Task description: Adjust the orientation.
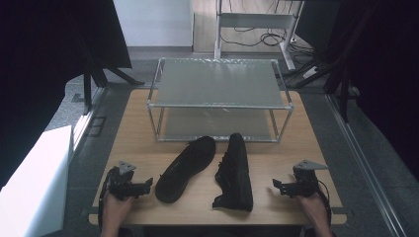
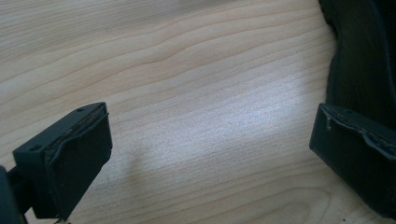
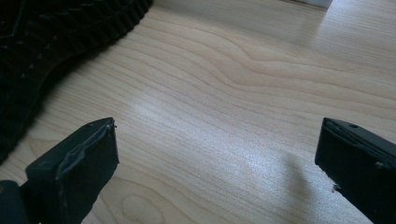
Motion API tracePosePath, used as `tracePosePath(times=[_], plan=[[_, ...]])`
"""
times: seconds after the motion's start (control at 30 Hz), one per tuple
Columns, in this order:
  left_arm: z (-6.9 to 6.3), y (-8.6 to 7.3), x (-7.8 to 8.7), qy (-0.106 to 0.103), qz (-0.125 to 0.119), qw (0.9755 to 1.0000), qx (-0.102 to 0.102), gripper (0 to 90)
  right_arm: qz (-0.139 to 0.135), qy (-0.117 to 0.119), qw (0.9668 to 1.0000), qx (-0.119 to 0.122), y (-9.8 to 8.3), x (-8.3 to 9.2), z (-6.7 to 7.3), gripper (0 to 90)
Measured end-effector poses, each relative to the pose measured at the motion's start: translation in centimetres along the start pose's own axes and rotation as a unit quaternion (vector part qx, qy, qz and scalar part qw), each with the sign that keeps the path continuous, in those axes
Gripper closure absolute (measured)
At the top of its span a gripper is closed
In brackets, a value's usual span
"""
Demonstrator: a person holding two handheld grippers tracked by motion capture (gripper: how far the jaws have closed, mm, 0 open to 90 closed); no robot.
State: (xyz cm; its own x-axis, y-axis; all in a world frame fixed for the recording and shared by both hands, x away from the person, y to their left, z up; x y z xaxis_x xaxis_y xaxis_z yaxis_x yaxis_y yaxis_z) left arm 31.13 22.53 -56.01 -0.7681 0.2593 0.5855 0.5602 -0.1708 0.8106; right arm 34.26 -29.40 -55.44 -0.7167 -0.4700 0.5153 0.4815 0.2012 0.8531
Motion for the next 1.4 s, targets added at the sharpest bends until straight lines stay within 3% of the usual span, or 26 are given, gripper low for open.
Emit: tracePosePath(times=[0.9, 1.07, 1.4], plan=[[-1.3, 0.0, -0.4, -0.017, 0.008, 0.9994, -0.028, 0.7, 0.012, 0.006, 0.9999, 0.000, -0.3, -0.3, 0.3, 0.1], [-3.2, -0.2, -0.2, -0.045, 0.017, 0.9979, -0.043, 0.0, 0.011, 0.006, 0.9999, 0.000, -0.2, -0.2, 0.3, 0.4], [-5.8, -0.2, 0.0, -0.065, 0.020, 0.9956, -0.064, 0.0, 0.009, 0.005, 0.9999, 0.001, -0.2, -0.2, 0.3, 0.5]])
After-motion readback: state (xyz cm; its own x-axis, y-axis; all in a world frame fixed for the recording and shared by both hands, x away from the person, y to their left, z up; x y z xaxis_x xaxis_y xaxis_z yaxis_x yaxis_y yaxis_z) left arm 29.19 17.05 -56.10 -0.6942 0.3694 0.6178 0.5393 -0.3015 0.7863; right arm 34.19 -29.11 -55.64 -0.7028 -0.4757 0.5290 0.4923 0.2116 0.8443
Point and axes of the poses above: each handheld gripper's, and its own axes: x roughly backward along the jaws, y roughly out of its top, z roughly to its left, the point moved 7 cm from there along -x, roughly forward along the jaws, and after that the axes turned 12 degrees about -z, right-handed, at the moved point
